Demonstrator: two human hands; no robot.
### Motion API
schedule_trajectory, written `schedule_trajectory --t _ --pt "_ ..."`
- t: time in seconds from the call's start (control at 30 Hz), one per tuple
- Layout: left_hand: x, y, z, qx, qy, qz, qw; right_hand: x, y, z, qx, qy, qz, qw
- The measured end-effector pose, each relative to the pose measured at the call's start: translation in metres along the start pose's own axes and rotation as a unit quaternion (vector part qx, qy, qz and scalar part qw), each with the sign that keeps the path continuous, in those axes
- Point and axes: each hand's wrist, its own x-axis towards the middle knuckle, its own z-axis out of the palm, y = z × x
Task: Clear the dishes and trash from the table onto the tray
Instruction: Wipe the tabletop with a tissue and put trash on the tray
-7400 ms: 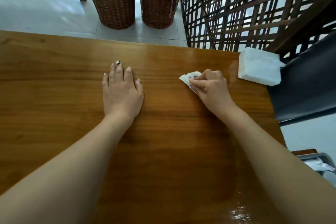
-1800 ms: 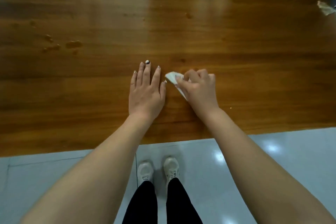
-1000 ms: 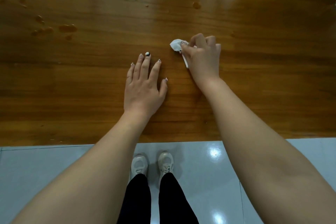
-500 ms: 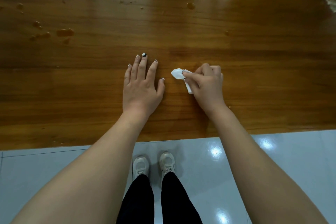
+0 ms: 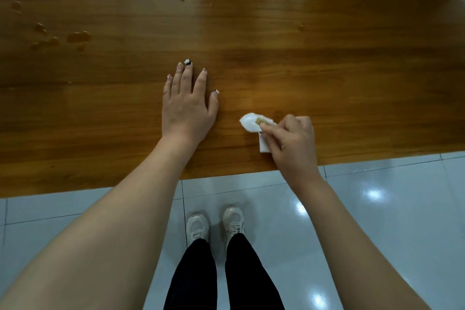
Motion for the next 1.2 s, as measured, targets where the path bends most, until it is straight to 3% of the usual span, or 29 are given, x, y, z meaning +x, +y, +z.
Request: schedule_trajectory --t 0.27,0.5,0.83,1.2 --pt "-0.012 0.023 0.004 0.025 -0.026 -0.065 0.997 -0.023 0.007 -0.007 -0.026 0.029 -0.039 0.998" --pt "-0.027 0.061 0.023 0.010 -0.036 -0.088 0.995 0.023 0.022 -0.001 -0.093 0.048 0.002 0.995" --pt "-0.028 0.062 0.026 0.020 -0.017 -0.094 0.995 -0.034 0.029 -0.008 -0.110 0.081 -0.043 0.990" --pt "-0.028 0.062 0.026 0.014 0.000 -0.095 0.995 -0.005 0.052 -0.017 -0.127 0.072 0.010 0.989"
